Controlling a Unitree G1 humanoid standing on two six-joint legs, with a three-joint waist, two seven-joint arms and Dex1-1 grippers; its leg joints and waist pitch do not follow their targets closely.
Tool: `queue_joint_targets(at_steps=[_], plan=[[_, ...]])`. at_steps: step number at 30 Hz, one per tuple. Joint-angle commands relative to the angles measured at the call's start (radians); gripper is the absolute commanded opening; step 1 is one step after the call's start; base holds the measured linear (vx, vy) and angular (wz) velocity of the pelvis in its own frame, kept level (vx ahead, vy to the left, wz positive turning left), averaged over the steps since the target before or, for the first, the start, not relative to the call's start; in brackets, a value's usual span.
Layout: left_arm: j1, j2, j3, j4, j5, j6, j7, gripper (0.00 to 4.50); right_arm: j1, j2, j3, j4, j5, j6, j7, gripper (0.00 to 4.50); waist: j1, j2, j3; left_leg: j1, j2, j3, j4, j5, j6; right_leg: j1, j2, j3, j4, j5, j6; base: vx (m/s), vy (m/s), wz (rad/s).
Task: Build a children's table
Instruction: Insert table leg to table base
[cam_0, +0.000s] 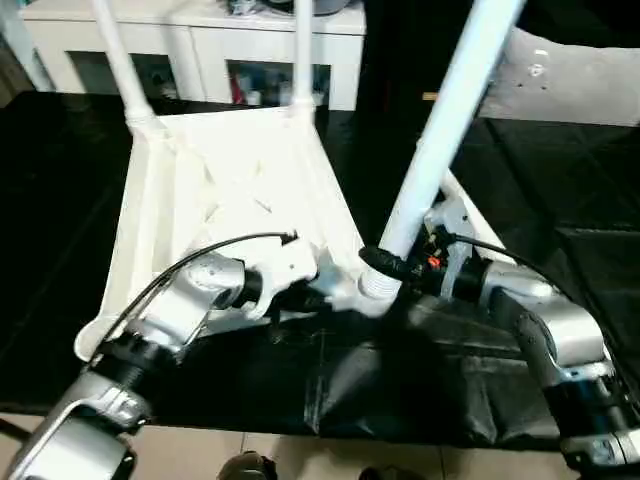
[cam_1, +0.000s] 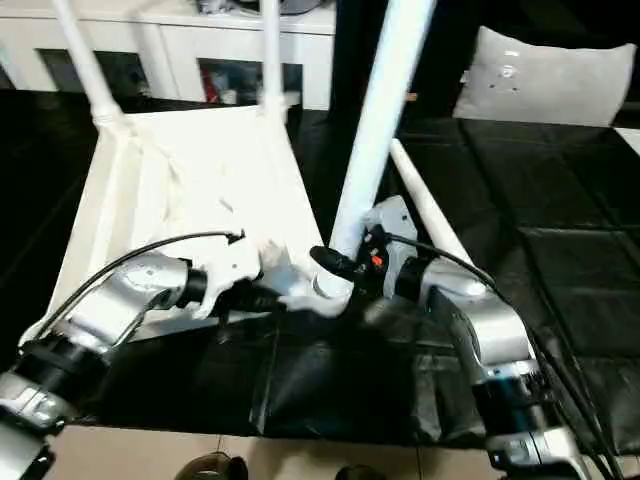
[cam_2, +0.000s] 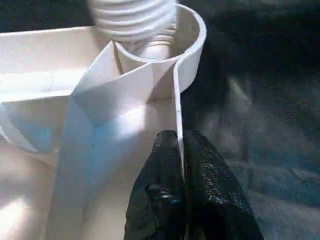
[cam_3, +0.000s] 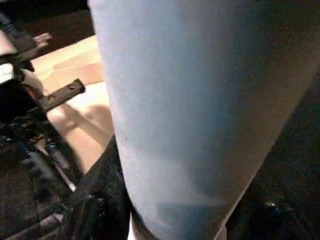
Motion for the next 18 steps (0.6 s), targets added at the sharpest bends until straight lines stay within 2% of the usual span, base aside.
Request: queue_joint_targets(at_steps=[1,7,10,12,15,18], plan=[[0.001,-0.009,-0.042,-0.034,0.002,-0.044,-0.054,0.00,0.012,-0.013,0.029,0.028,-0.017,0.028,0.013,1.92,-0.002,-0.003,-0.076,0.032,0.064,-0.027,-0.072,-0.246,0.003,0.037,-0.097,0.057,-0.080,-0.287,-0.193,0.000,0.000,0.00],[-0.038,-0.030,-0.033,0.048,0.057,-0.115,0.013,0.00,0.018,-0.020,0.030,0.009,0.012,0.057,0.049,1.92,0.004,-0.004,-0.071,0.035,0.064,-0.028,-0.075,-0.282,-0.008,0.034,-0.099,0.058,-0.089,-0.352,-0.167,0.000,0.000,0.00],[-0.050,-0.034,-0.031,0.083,0.073,-0.141,0.020,0.00,0.028,-0.041,0.031,-0.020,0.028,0.083,0.082,1.92,0.011,-0.004,-0.066,0.046,0.064,-0.029,-0.076,-0.334,-0.019,0.028,-0.102,0.059,-0.099,-0.435,-0.148,0.000,0.000,0.00],[-0.052,-0.035,-0.030,0.086,0.074,-0.143,0.019,0.00,0.031,-0.048,0.033,-0.027,0.028,0.089,0.091,1.92,0.008,-0.003,-0.061,0.045,0.065,-0.035,-0.080,-0.372,-0.030,0.028,-0.104,0.055,-0.105,-0.500,-0.132,0.000,0.000,0.00],[-0.054,-0.037,-0.028,0.094,0.070,-0.147,0.014,0.00,0.039,-0.059,0.036,-0.039,0.029,0.098,0.103,1.92,0.006,-0.006,-0.061,0.045,0.064,-0.038,-0.081,-0.386,-0.034,0.026,-0.107,0.054,-0.110,-0.537,-0.117,0.000,0.000,0.00],[-0.053,-0.041,-0.023,0.100,0.062,-0.159,-0.010,0.00,0.040,-0.061,0.041,-0.023,0.012,0.090,0.097,1.91,0.006,-0.005,-0.062,0.044,0.065,-0.039,-0.081,-0.380,-0.032,0.024,-0.107,0.055,-0.110,-0.526,-0.119,0.000,0.000,0.00]])
